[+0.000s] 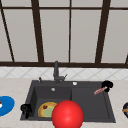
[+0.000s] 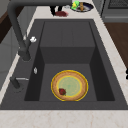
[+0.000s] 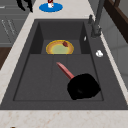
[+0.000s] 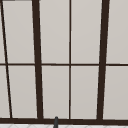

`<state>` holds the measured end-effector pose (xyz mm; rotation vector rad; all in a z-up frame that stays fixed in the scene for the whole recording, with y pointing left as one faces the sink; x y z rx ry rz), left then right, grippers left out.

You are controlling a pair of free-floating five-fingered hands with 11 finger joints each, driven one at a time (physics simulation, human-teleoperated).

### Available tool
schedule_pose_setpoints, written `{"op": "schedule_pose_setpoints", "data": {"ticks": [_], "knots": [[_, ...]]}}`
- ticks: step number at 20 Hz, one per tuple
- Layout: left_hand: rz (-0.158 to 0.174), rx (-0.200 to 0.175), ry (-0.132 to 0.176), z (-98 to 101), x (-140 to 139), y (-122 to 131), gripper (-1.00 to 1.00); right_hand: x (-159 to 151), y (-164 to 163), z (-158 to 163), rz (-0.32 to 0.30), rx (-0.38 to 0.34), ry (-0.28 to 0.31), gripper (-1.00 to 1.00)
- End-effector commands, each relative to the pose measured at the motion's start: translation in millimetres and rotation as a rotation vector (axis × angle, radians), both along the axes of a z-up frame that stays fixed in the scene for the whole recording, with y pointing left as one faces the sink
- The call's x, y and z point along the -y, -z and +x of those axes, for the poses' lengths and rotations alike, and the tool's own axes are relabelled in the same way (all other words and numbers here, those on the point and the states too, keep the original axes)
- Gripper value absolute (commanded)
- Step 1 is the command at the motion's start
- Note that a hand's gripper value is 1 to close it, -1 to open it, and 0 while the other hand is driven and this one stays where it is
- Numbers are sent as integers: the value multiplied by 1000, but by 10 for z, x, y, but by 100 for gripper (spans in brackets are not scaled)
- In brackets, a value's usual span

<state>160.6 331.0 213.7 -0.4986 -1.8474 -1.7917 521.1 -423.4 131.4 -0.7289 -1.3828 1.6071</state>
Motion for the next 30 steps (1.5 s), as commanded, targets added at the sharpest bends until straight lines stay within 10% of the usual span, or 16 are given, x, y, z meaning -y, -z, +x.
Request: {"op": "schedule_pose_setpoints", "data": {"ticks": [1,30], "knots": [[0,0,0,0,0,0,0,204,99,0,15,-20,-36,100],[0,0,0,0,0,0,0,1710,624,-150,77,9,-52,100]]}}
